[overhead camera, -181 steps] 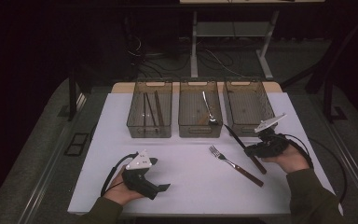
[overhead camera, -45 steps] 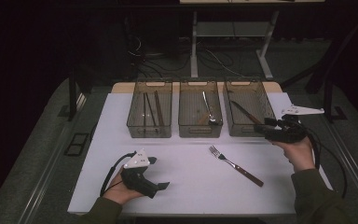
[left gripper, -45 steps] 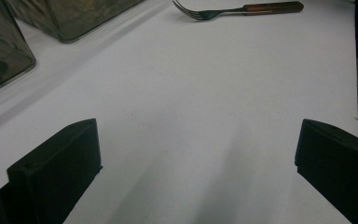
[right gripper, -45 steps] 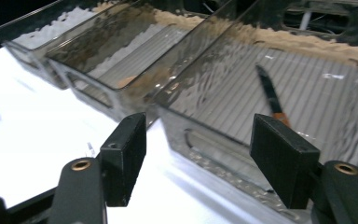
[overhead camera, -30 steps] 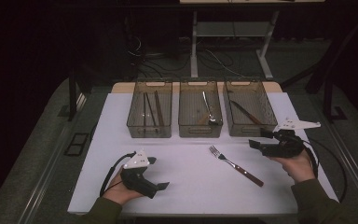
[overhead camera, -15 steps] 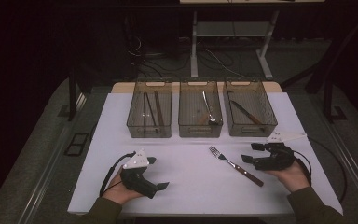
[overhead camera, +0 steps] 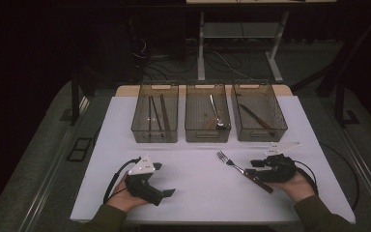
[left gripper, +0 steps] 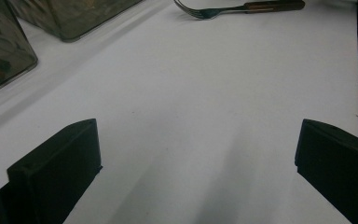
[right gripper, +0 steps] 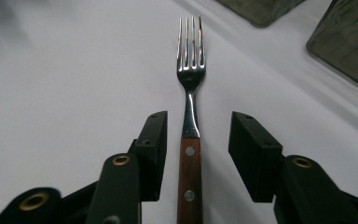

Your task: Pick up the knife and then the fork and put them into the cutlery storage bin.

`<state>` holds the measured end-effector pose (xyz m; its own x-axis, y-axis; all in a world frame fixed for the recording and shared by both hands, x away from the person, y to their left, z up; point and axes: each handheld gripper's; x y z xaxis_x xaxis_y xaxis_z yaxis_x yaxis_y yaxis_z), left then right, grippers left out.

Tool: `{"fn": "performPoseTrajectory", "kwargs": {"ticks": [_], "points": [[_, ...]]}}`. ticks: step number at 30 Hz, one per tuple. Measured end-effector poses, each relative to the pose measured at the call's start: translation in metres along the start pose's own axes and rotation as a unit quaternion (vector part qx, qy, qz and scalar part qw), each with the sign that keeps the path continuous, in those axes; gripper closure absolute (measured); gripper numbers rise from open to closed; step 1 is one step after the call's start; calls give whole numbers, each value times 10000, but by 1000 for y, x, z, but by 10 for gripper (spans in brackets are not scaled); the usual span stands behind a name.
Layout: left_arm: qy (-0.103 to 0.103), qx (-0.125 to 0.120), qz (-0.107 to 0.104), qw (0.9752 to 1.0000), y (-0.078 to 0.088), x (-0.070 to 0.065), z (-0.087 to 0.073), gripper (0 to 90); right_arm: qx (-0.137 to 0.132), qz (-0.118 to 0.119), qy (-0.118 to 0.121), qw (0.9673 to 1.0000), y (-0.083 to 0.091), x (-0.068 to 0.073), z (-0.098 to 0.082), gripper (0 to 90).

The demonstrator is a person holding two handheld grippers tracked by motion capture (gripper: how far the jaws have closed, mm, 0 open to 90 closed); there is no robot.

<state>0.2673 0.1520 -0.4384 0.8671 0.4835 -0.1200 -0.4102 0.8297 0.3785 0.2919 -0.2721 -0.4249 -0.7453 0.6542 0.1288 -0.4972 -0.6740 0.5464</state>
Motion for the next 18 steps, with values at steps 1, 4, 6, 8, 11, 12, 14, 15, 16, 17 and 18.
{"fn": "performPoseTrajectory", "kwargs": {"ticks": [1, 4, 6, 8, 11, 12, 14, 15, 16, 17, 18], "points": [[0, -6, -1, 10000, 0, 0, 0, 0, 37, 4, -8, 10000, -1, 0, 0, 586], [-1, 8, -3, 10000, 0, 0, 0, 0, 225, 7, 34, 9997, -7, 0, -2, 604], [-1, 8, -3, 10000, 0, 0, 0, 0, 369, 33, 90, 9993, -10, 1, -3, 617], [-2, 11, -2, 10000, 0, 0, 0, 0, 484, 37, 127, 9987, -12, 3, -4, 630], [-5, 16, -1, 10000, 0, 0, 0, 0, 575, 18, 161, 9982, -15, 4, -4, 637], [-7, 20, 1, 10000, 0, 0, 0, 0, 583, 20, 173, 9982, -16, 4, -4, 641], [-1, 30, 13, 10000, 0, 0, 0, 0, 602, 19, 173, 9980, -16, 5, -4, 650], [9, 27, 16, 10000, 0, 0, 0, 0, 596, 25, 206, 9980, -17, 5, -4, 652], [2, 37, 16, 10000, 0, 0, 0, 0, 613, 12, 207, 9979, -17, 5, -4, 656], [5, 35, 20, 10000, 0, 0, 0, 0, 631, 3, 238, 9977, -18, 5, -5, 662], [1, 32, 18, 10000, -1, 0, 0, 0, 665, -2, 237, 9975, -18, 5, -5, 667]]}}
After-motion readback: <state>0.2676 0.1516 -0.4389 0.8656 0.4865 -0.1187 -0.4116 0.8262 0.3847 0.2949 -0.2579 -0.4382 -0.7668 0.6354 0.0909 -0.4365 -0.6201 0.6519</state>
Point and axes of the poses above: each handheld gripper's, and its own axes: y roughly backward along the jaws, z roughly out of its top, x roughly to its left, and after that the axes turned 12 degrees about -x, right-handed
